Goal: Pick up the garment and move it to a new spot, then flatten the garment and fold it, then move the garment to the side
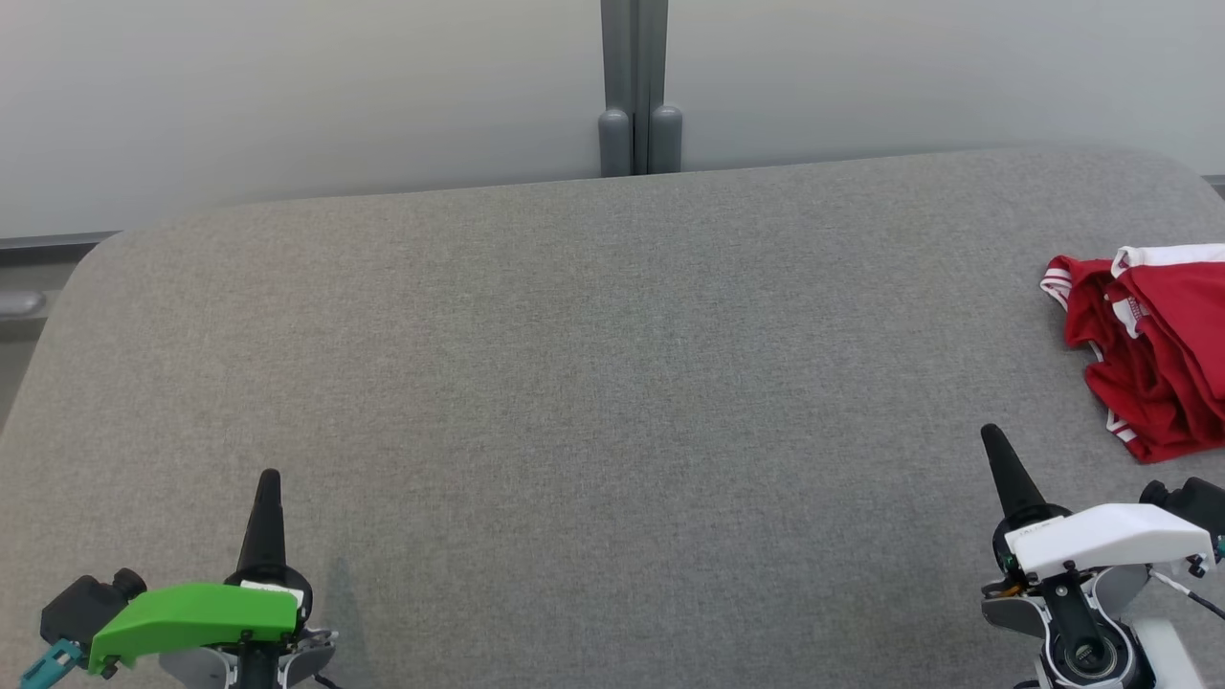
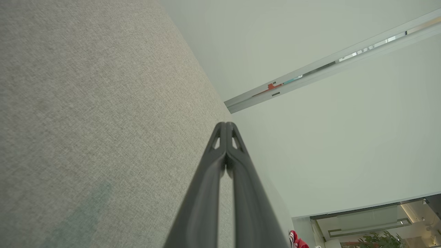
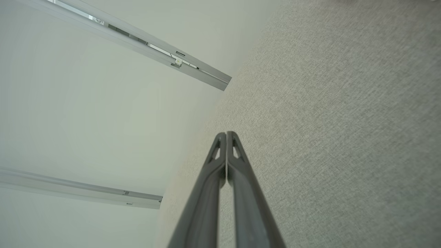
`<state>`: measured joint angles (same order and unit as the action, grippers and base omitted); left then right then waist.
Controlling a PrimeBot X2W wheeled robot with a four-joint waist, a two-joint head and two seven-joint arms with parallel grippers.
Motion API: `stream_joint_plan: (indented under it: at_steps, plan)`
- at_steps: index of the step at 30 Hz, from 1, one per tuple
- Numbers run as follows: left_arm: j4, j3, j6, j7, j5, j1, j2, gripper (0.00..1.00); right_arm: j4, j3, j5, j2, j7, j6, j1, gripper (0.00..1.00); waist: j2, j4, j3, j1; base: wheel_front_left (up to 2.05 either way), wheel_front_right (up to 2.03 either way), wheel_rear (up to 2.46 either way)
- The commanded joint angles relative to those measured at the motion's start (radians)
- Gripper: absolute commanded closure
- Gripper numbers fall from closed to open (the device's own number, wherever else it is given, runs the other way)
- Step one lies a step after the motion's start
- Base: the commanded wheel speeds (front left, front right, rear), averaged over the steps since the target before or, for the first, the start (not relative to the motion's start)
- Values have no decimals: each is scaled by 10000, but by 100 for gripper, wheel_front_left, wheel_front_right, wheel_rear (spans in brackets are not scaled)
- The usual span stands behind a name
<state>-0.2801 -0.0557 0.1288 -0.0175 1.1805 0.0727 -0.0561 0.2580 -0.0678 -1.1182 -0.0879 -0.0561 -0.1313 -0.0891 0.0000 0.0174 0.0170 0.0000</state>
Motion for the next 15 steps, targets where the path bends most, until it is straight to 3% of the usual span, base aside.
stream_joint_plan:
  at_steps: [1,15]
  plan:
    - [130,-61,18,88,244,275,-29,100,-123,-54,-296,-17,-55,4,-216,100,0,-5,-4,0,0,0,0]
    - [196,-227,22,442,1383,330,-4,100,-134,-175,-1604,95,-205,4,-228,100,0,-44,-35,0,0,0,0]
